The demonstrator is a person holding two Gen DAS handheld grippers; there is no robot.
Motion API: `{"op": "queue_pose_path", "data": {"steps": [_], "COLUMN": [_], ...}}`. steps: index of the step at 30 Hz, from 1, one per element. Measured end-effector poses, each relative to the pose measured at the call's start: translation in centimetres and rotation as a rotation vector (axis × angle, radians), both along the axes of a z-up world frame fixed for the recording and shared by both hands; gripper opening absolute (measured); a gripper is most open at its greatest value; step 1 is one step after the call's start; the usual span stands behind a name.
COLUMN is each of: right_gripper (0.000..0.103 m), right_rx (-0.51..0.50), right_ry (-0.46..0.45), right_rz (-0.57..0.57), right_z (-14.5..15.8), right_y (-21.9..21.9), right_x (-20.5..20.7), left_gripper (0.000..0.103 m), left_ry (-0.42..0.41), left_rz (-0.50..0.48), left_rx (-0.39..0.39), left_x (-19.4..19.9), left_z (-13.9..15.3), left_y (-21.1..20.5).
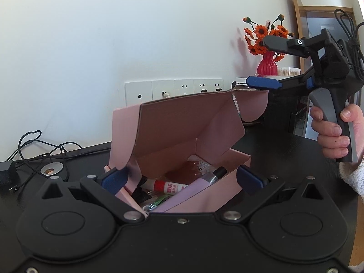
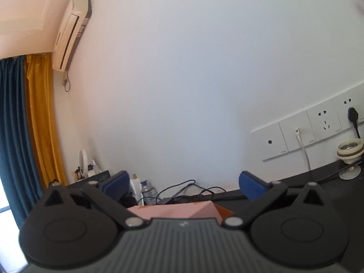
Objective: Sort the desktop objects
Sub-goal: 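Push the pink lid down shut with the right tool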
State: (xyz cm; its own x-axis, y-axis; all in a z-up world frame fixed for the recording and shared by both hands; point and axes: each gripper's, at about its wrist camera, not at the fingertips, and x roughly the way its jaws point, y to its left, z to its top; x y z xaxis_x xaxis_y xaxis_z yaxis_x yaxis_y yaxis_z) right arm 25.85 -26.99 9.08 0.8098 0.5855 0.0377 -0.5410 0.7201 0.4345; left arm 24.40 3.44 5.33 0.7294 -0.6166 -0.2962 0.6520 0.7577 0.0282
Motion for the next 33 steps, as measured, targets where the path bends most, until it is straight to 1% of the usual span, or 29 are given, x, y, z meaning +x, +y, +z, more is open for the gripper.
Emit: {"op": "queue_pose_path", "data": {"steps": [2,5,8,11,15,18,22,24,25,29,31,33], "right_gripper": [0.102,0.102,0.102,0.102,0.102,0.102,0.102,0.102,0.102,0.102,0.102,0.102], "right_rx": [-0.019,-0.081,-0.119,-0.143,-0.17,-0.168,-0.107,-0.101,-0.102,-0.11,-0.076,-0.047], "right_ry": [0.009,0.02,0.055,0.096,0.125,0.128,0.117,0.128,0.14,0.2,0.214,0.242], "right_rz": [0.015,0.002,0.036,0.065,0.07,0.068,0.086,0.091,0.091,0.089,0.091,0.102], "right_z": [-0.1,-0.6,-1.2,-1.7,-2.3,-2.4,-2.1,-2.2,-2.2,-3.0,-3.2,-3.3], "right_y": [0.5,1.8,2.9,3.6,4.1,4.1,3.6,3.4,3.4,3.6,3.2,2.7], "right_x": [0.2,0.5,1.0,1.4,1.8,1.6,1.5,1.7,1.8,2.6,2.8,3.1], "left_gripper": [0.103,0.103,0.103,0.103,0.103,0.103,0.103,0.103,0.103,0.103,0.103,0.103], "left_ry": [0.002,0.006,0.009,0.012,0.012,-0.013,-0.016,-0.032,-0.033,0.009,0.017,0.035], "left_rz": [-0.001,0.001,0.002,0.003,0.006,0.028,0.034,0.044,0.041,-0.008,-0.012,-0.015], "left_rx": [0.0,0.007,0.023,0.039,0.074,0.064,0.015,-0.007,-0.033,-0.202,-0.288,-0.357], "left_x": [0.1,0.2,0.2,0.3,0.4,0.2,0.2,0.0,0.0,0.3,0.4,0.7], "left_z": [0.0,-0.2,-0.3,-0.5,-0.4,0.0,0.6,1.0,1.3,2.3,2.6,2.8], "left_y": [0.0,-0.1,-0.3,-0.4,-0.4,0.1,0.9,1.3,1.7,3.8,4.8,5.8]}}
